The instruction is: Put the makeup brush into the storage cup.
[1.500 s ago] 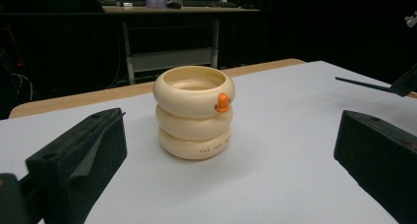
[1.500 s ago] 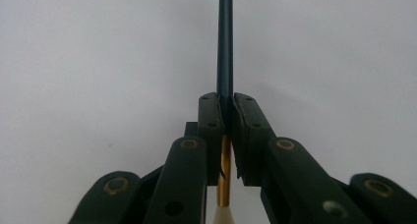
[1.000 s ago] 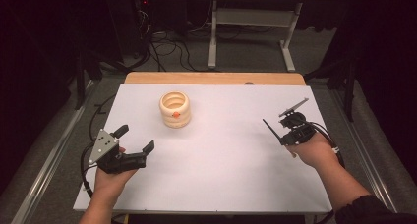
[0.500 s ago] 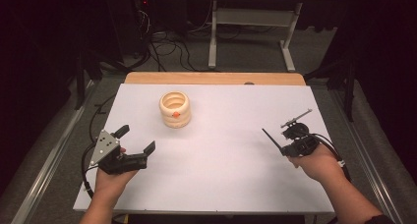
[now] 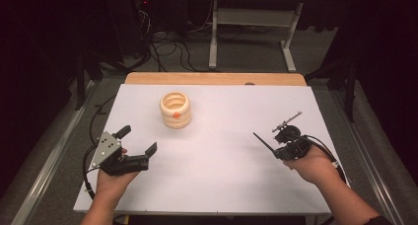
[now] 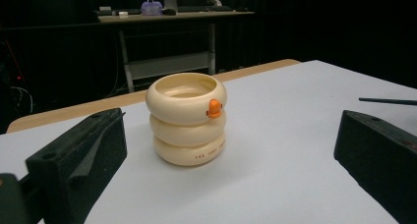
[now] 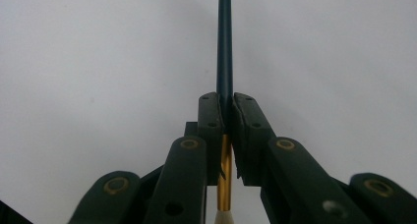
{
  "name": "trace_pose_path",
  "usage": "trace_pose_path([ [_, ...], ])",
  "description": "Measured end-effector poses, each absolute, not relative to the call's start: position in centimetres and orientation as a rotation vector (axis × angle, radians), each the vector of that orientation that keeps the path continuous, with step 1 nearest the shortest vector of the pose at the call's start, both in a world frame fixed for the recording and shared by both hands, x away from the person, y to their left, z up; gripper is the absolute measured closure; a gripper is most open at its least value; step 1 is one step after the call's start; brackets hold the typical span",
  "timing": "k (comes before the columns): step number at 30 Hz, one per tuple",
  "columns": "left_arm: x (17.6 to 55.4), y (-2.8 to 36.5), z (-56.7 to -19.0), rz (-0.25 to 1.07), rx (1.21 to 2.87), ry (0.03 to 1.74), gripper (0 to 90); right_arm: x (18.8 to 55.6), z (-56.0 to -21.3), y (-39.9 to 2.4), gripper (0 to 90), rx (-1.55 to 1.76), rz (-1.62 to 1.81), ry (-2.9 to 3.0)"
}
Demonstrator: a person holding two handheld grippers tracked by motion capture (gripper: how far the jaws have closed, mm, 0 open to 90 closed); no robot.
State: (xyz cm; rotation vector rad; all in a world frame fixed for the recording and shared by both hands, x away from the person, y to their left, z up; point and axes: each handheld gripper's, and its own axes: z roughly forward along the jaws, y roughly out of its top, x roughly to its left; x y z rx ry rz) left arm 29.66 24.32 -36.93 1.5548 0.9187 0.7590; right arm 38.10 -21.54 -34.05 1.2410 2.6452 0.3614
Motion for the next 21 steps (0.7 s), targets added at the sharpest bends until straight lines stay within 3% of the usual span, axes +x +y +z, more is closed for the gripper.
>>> trace_pose_path([
  [21, 29.6, 24.1, -36.9, 0.788, 1.562, 0.909, 0.1, 37.1, -33.2, -15.9, 85.6, 0.824, 0.334, 2.843],
])
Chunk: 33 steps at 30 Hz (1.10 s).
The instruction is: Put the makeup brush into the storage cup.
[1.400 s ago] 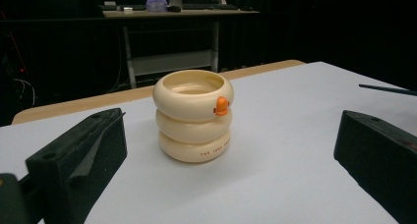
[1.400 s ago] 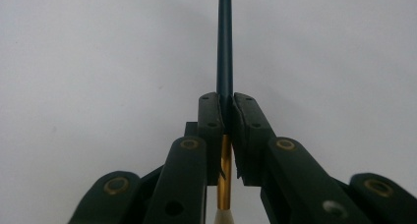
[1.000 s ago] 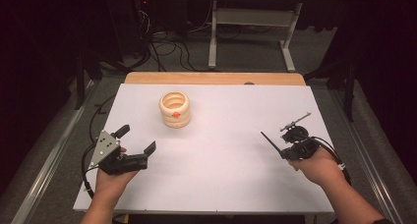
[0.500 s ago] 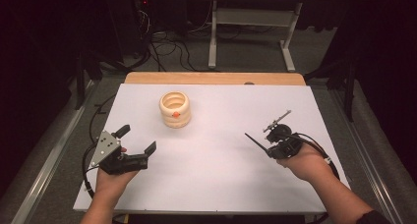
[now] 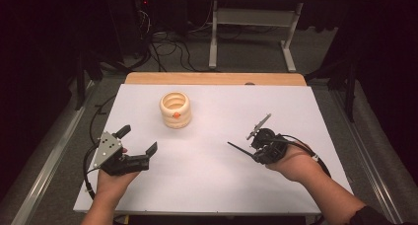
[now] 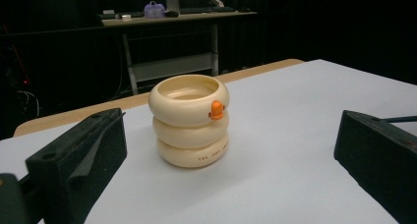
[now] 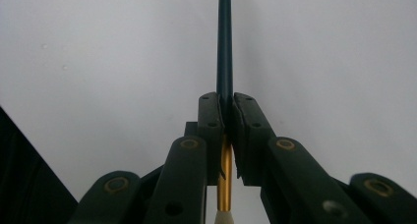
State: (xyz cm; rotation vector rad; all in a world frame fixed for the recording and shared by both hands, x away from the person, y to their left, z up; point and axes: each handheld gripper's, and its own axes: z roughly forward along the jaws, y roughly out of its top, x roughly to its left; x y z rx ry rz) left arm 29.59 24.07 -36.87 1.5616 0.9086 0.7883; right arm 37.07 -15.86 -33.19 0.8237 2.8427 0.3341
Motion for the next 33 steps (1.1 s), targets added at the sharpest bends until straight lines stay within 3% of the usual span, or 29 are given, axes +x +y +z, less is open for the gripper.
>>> trace_pose_path([
  [18, 29.6, 23.4, -37.1, 0.807, 1.605, 0.875, 0.1, 35.3, -32.3, -11.4, 85.6, 0.564, 0.325, 2.952],
  [33, 29.6, 21.3, -37.6, 0.852, 1.717, 0.807, 0.6, 35.1, -30.8, -11.1, 85.6, 0.524, 0.319, 2.954],
])
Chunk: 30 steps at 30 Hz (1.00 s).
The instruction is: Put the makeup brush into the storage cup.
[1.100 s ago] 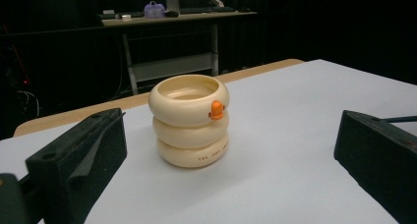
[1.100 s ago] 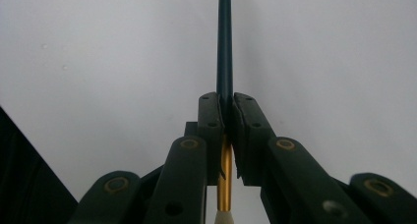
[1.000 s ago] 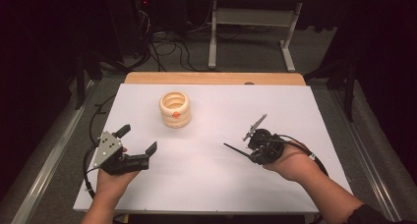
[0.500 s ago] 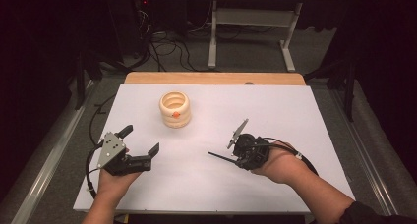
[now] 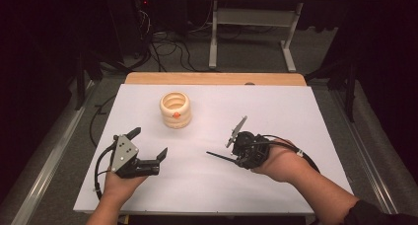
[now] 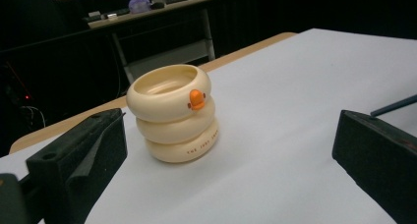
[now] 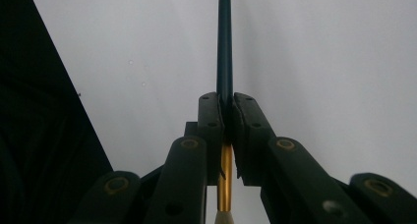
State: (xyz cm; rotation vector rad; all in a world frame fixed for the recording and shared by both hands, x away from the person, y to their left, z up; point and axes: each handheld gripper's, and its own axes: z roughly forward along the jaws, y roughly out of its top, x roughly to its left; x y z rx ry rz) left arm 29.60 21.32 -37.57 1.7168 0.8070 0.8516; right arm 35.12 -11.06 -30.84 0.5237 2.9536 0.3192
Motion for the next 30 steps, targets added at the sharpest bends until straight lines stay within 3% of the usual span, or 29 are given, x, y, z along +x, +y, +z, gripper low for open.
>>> trace_pose_path([
  [15, 29.2, 17.0, -39.3, 0.906, 1.927, 0.620, 3.1, 35.2, -30.1, -10.7, 85.6, 0.484, 0.261, 2.995],
  [30, 28.9, 15.4, -39.8, 0.904, 1.970, 0.574, 4.3, 35.4, -31.4, -10.7, 85.6, 0.471, 0.197, 3.043],
])
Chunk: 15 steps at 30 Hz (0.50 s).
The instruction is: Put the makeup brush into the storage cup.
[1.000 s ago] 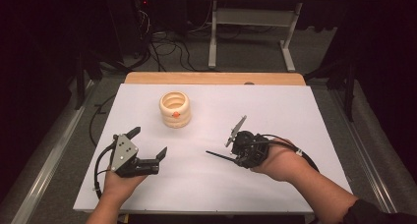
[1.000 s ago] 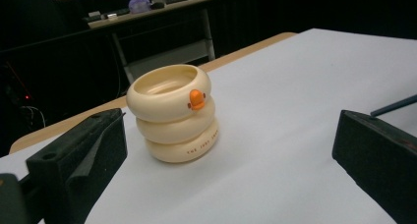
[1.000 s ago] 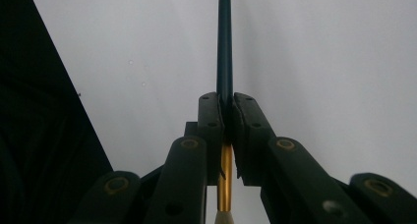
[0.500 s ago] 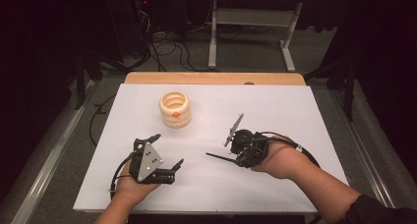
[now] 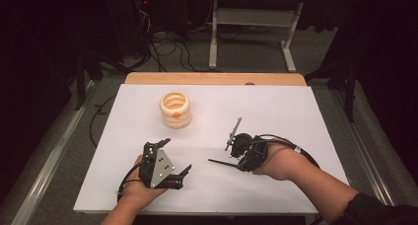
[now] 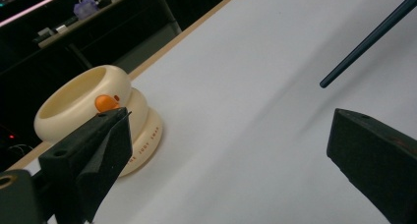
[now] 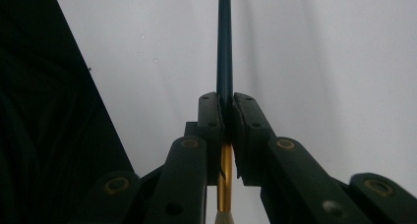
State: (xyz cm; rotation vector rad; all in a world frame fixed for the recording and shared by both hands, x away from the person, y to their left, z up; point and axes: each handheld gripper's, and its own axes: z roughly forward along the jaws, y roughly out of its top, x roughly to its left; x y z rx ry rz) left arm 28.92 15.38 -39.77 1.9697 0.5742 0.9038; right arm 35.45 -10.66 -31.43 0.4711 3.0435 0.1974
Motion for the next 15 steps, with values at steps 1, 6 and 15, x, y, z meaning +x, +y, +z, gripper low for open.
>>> trace_pose_path([
  [1, 28.9, 15.3, -39.7, 0.907, 1.971, 0.572, 4.4, 35.5, -31.4, -10.6, 85.7, 0.472, 0.187, 3.049],
  [6, 28.7, 15.0, -39.8, 0.931, 1.985, 0.553, 5.1, 35.7, -31.6, -10.6, 85.6, 0.477, 0.177, 3.065],
  [15, 28.5, 14.2, -40.2, 0.982, 2.019, 0.505, 6.2, 35.8, -31.6, -10.6, 85.6, 0.466, 0.166, 3.072],
])
